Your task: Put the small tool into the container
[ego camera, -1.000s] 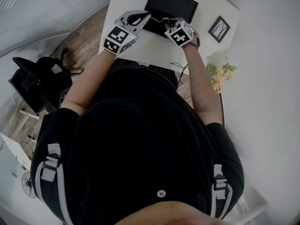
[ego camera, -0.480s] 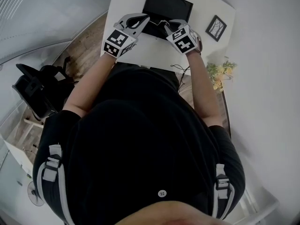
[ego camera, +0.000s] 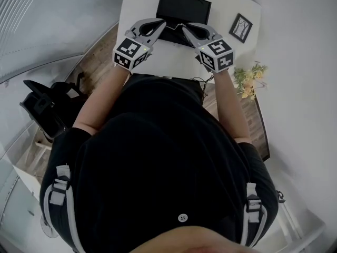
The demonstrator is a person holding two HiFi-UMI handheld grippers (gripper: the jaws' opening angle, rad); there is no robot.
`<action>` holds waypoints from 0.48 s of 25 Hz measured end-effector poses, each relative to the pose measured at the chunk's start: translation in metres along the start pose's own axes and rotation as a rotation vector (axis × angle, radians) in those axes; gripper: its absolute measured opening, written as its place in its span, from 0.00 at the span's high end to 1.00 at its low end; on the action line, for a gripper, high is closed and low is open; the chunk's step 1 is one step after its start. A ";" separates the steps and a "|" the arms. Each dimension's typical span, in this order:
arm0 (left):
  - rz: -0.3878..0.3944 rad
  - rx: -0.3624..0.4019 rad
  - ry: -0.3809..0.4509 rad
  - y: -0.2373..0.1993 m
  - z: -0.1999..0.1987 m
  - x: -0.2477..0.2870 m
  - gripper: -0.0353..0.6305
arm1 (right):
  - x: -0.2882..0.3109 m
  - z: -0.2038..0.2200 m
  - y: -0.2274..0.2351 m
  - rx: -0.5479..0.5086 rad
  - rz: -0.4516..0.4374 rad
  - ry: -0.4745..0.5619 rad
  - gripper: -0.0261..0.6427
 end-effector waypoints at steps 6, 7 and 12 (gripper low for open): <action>0.028 0.014 0.039 0.011 -0.016 -0.002 0.93 | -0.027 -0.014 -0.007 0.001 0.060 0.242 0.93; 0.034 0.017 0.042 0.013 -0.018 -0.002 0.93 | -0.031 -0.016 -0.010 -0.008 0.076 0.271 0.94; 0.068 0.031 0.065 0.027 -0.029 0.001 0.93 | -0.045 -0.021 -0.018 0.041 0.104 0.357 0.94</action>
Point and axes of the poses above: the fingertips, and each gripper's own axes: x forward along the fingers, y to its right, z out of its underside, the point moved 5 cm from there along -x, backward along the fingers, and after that the axes turned 1 degree about -x, right-handed, at the moved point
